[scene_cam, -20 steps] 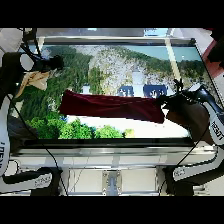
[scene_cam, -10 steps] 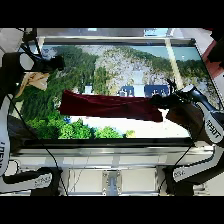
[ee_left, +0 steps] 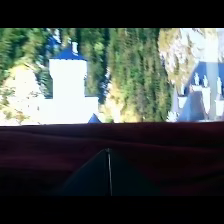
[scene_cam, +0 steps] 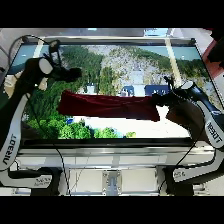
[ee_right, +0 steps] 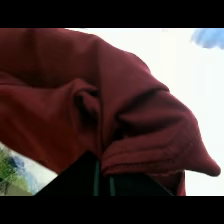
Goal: Fold the shirts.
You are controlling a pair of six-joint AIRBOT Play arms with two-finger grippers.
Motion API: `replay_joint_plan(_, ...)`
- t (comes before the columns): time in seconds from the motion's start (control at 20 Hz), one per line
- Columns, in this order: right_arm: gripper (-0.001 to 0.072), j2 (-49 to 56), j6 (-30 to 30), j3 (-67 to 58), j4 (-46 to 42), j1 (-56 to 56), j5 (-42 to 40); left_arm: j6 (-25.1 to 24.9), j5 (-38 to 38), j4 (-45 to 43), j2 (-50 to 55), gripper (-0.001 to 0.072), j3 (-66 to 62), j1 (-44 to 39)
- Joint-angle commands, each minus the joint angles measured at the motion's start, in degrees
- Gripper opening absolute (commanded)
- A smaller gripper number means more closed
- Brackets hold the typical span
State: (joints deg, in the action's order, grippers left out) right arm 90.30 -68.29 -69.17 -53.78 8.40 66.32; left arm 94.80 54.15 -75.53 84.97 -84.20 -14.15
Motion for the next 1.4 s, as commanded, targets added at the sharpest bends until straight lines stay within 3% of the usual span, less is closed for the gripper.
replay_joint_plan(0.0, 0.0028, -4.5, -3.0, -4.7, -0.6, -0.2, 5.5, -3.6, 0.2, 3.5, 4.9, 0.0011, 0.5, -7.9)
replay_joint_plan(0.25, 0.0028, -6.1, -6.3, -14.6, -0.7, -4.1, 12.4, -3.6, -1.6, 5.2, 13.9, 0.001, 0.5, -16.3)
replay_joint_plan(0.45, 0.0027, -6.1, -8.0, -19.3, -0.7, -11.3, 11.8, -3.8, -7.5, 9.9, 18.3, 0.001, 0.5, -16.9)
replay_joint_plan(0.7, 0.0027, -6.1, -11.7, -22.8, -0.6, -17.3, 10.5, -3.9, -7.8, 9.0, 20.5, 0.0011, -0.6, -16.5)
replay_joint_plan(0.95, 0.0025, -6.1, -15.5, -27.4, -0.6, -22.7, 6.0, -4.2, 4.5, -1.1, 16.1, 0.0011, -13.0, -7.1)
replay_joint_plan(1.15, 0.0023, -3.8, -18.8, -29.9, -0.2, -30.0, -6.2, -4.3, 8.2, -9.9, 5.1, 0.0011, -17.0, 4.5)
replay_joint_plan(1.35, 0.0023, 5.3, -20.3, -33.0, 3.8, -39.2, -17.5, -7.1, 15.2, -10.4, -2.3, 0.0011, -17.0, 12.8)
